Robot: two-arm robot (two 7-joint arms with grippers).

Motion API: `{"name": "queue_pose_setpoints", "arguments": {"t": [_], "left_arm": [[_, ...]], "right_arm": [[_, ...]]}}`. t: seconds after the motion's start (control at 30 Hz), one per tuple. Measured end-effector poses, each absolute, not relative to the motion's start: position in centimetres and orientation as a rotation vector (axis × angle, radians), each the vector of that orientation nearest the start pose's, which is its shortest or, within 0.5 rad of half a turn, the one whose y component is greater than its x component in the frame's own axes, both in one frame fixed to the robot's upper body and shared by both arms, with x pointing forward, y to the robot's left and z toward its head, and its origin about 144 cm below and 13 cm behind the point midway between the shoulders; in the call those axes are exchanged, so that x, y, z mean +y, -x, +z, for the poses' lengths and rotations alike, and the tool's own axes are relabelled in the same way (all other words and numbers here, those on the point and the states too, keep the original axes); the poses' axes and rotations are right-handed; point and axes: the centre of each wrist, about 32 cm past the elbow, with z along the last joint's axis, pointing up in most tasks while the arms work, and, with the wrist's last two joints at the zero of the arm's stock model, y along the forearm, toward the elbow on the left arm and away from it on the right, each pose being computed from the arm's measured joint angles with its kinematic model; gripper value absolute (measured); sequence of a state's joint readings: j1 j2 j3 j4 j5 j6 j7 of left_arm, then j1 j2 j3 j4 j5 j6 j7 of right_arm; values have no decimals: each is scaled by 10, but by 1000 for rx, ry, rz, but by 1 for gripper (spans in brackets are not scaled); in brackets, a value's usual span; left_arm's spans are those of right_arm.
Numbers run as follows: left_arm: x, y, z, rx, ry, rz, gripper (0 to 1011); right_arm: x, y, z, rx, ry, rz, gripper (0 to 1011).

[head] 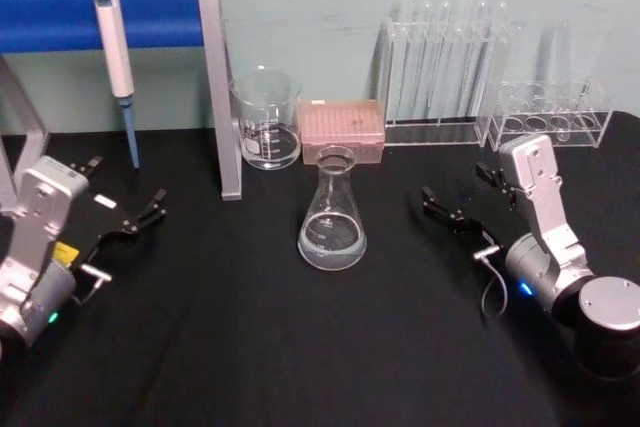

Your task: Grasp the erlenmeyer flask with one hand, shake it three times, then place it back.

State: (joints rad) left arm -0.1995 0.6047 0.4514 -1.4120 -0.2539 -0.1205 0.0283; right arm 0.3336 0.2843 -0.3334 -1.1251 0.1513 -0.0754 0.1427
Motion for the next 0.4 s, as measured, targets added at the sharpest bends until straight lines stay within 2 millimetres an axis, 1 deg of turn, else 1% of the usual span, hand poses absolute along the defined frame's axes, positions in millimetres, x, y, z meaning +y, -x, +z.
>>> {"name": "queue_pose_setpoints", "arguments": {"t": [0.4], "left_arm": [[310, -489, 1140, -285, -305, 1248, 1001]], "right_arm": [[-257, -539, 1112, -82, 251, -1226, 1000]]}}
